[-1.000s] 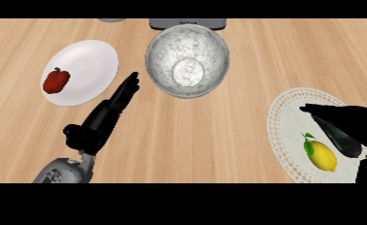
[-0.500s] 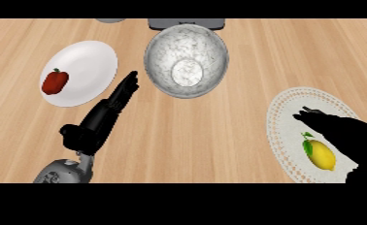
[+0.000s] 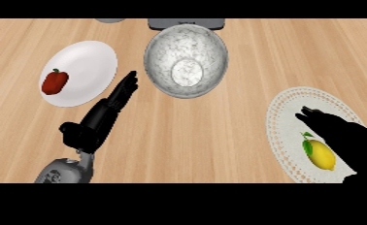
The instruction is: Pick the lemon from the placemat and place it in the bowl
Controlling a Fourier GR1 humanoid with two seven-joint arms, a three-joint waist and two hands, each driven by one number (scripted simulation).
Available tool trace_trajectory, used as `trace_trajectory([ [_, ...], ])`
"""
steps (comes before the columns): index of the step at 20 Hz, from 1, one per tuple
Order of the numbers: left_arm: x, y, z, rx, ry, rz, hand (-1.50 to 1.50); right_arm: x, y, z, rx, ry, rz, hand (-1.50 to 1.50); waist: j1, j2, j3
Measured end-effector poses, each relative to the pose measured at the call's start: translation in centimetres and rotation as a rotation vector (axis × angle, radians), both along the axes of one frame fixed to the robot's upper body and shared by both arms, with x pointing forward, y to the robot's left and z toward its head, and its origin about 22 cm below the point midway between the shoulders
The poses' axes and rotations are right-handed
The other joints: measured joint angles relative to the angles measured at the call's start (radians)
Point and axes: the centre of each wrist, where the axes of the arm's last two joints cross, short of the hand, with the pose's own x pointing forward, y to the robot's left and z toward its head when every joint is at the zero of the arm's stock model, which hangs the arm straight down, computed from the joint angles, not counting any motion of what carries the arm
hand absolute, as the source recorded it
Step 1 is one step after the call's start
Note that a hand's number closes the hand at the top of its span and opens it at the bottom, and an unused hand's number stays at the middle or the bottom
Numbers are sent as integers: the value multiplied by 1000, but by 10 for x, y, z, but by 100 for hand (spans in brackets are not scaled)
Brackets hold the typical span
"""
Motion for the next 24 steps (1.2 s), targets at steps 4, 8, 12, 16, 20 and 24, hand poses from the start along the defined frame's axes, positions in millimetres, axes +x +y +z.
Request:
trace_trajectory([
  [4, -3, -2, -1, 0, -4, -2, 0, -2, -5, -14, -22, -35, -14, -150, 1, 0, 0],
  [8, 1, 1, -1, 6, -2, 5, 0, -2, -9, -30, -38, -40, -34, -150, 1, 0, 0],
  [12, -3, 2, -3, 6, -9, 4, 0, 4, -22, -40, -46, -17, -54, -150, 2, 0, 0],
  [16, -3, -3, 1, 5, -5, -3, 0, 7, -29, -55, -42, -11, -57, -150, 3, 0, 0],
  [20, -2, 0, 2, 9, -1, -6, 0, 18, -28, -59, -26, -10, -54, -150, 3, 1, 0],
  [24, -4, -5, 3, 11, 0, 0, 0, 26, -34, -66, 11, -23, -32, 150, 4, 0, -1],
])
